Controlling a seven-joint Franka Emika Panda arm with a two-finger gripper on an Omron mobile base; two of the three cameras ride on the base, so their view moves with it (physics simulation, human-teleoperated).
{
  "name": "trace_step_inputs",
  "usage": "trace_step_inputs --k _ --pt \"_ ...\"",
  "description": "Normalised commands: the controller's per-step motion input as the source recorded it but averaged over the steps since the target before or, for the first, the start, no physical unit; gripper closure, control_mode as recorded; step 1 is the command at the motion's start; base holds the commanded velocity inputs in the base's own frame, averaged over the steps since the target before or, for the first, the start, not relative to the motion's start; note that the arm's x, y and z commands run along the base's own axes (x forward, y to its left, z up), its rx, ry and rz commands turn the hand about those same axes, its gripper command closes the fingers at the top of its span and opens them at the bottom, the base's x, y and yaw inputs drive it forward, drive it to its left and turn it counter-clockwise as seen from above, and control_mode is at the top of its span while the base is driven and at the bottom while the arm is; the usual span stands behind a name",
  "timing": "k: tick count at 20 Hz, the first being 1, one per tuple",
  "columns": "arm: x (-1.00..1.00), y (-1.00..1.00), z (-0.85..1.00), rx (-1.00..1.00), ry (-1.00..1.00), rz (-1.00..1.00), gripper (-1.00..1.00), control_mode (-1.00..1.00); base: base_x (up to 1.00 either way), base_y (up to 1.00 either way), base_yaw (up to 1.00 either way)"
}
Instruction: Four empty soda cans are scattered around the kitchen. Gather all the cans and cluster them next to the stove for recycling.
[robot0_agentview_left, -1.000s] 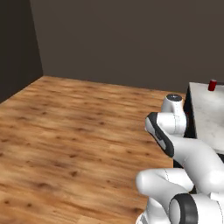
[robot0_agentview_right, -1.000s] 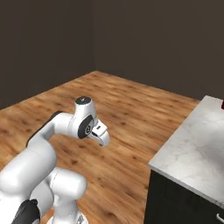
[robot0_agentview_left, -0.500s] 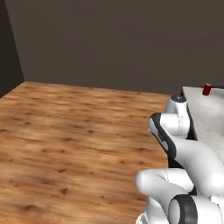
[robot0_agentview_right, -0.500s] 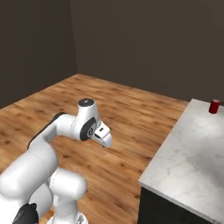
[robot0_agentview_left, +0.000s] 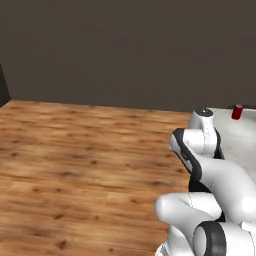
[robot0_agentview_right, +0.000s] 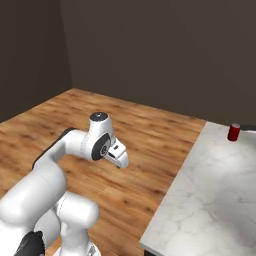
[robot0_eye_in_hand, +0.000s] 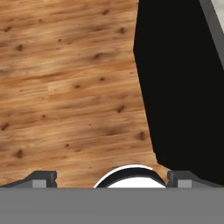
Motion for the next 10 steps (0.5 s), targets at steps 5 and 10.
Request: trace_step_inputs --k 5,10 --pt "0.00 0.00 0.00 0.00 0.00 0.00 -1.00 1.00 0.66 0.28 -0.23" --pt "0.00 0.00 0.00 0.00 0.00 0.00 -1.00 1.00 0.65 0.33 -0.24"
